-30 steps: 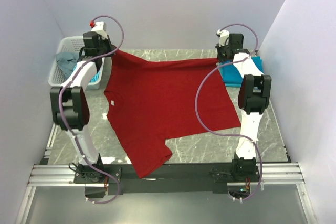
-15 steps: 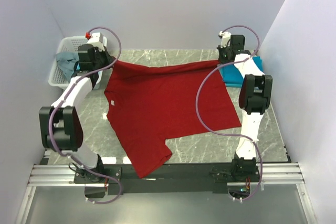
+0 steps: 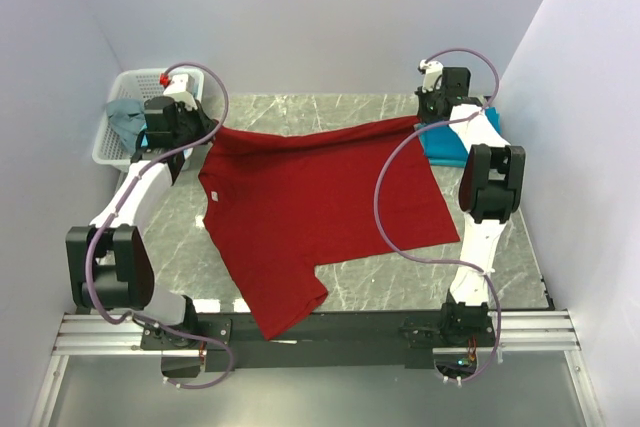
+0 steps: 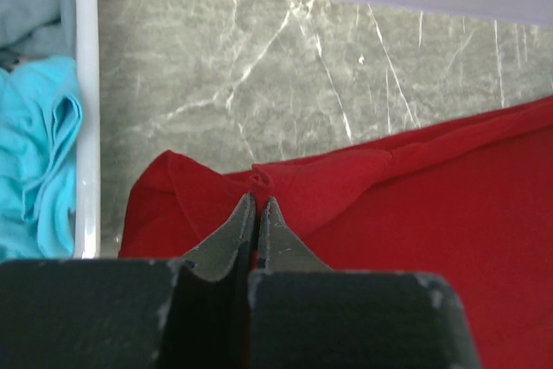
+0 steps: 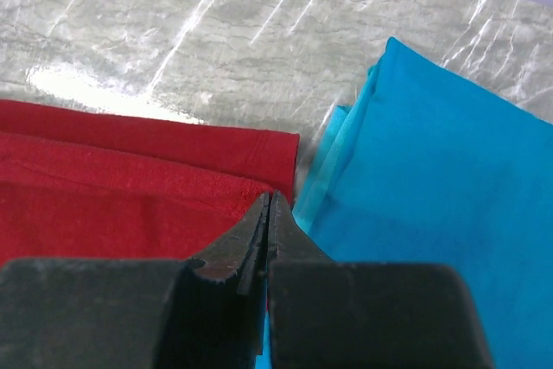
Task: Fold and stack the t-shirts
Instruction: Fold the tshirt
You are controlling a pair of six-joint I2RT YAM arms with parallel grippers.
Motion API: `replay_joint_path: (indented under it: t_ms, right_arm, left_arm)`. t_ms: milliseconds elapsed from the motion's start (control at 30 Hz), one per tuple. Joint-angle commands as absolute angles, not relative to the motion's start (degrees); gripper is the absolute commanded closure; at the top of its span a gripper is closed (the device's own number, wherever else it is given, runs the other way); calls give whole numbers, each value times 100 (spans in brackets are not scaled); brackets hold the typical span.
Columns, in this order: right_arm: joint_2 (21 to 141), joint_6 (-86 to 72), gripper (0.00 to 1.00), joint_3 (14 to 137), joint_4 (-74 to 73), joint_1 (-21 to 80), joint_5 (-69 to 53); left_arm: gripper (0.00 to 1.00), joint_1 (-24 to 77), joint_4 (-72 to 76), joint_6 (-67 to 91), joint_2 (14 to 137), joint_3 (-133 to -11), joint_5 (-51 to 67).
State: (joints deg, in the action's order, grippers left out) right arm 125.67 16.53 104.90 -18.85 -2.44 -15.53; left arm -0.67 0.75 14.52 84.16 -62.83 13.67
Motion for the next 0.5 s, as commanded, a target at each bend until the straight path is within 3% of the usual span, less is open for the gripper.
replay_joint_path:
  t_ms: [0, 467]
  right_arm:
    - [12208, 1793, 100, 10424, -1749, -308, -1582]
    - [12366, 1793, 100, 10556, -1951, -316, -1485]
  left_arm:
    - [100, -44, 62, 1512, 8042, -6162, 1520]
    - [100, 255, -228, 1468, 7787, -5986, 1441]
